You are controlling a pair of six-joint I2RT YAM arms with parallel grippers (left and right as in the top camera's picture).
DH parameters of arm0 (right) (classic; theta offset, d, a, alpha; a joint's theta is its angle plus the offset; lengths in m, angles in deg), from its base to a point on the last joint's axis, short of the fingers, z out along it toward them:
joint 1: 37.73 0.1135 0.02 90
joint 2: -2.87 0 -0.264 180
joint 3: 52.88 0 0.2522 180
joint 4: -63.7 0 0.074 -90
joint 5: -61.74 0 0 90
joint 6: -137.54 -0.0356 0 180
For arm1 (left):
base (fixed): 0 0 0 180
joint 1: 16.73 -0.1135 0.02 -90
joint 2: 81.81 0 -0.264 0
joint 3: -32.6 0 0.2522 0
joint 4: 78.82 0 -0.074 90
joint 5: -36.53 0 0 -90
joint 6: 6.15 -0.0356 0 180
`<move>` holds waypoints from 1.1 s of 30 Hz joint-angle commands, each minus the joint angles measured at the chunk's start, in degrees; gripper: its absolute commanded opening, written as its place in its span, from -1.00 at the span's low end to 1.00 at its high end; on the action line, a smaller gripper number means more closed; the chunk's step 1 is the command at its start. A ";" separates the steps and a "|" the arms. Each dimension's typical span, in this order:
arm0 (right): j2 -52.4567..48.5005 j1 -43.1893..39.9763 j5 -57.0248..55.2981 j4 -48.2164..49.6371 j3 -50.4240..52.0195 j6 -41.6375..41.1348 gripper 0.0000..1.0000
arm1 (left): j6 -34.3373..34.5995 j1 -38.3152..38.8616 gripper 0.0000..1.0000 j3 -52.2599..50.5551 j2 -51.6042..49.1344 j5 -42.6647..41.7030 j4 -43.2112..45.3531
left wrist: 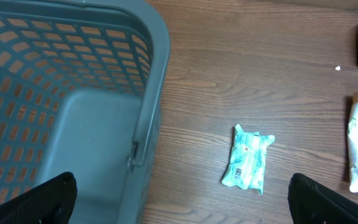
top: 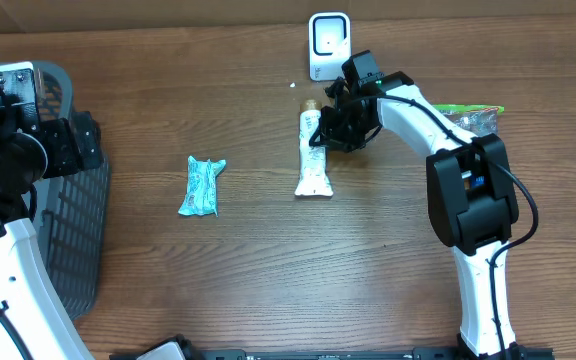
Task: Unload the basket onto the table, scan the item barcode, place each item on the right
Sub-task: 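Lift the tube and carry it toward the scanner with the right gripper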
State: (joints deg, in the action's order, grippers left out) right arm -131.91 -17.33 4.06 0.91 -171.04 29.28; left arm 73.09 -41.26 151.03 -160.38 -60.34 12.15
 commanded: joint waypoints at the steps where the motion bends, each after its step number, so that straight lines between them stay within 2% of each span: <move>1: -3.45 0.35 -2.73 -1.46 2.60 0.74 -0.93 | -1.05 -0.20 1.00 0.76 -0.17 -0.42 0.07; 5: -2.10 -0.33 0.17 -3.50 0.42 3.43 -0.93 | -1.05 -0.20 1.00 0.76 -0.17 -0.42 0.07; 10: 2.67 -1.29 7.37 -8.00 -3.87 11.74 -0.92 | -1.05 -0.20 1.00 0.76 -0.17 -0.42 0.07; 18: 16.48 -1.29 8.24 -15.65 -5.25 22.69 -0.92 | -1.05 -0.20 0.99 0.76 -0.17 -0.42 0.07; 23: 22.91 -1.53 12.81 -19.28 -5.25 31.21 -0.92 | -1.05 -0.20 0.99 0.76 -0.17 -0.42 0.07; 28: 25.03 -2.23 21.64 -22.29 -5.22 41.38 -0.92 | -1.05 -0.20 1.00 0.76 -0.17 -0.42 0.07; 33: 25.03 -5.35 27.82 -24.33 -5.16 44.72 -0.92 | -1.05 -0.20 0.99 0.76 -0.17 -0.42 0.07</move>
State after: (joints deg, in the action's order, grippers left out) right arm -107.47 -20.04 23.66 -23.29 -175.17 68.60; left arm 73.09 -41.26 151.03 -160.38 -60.34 12.18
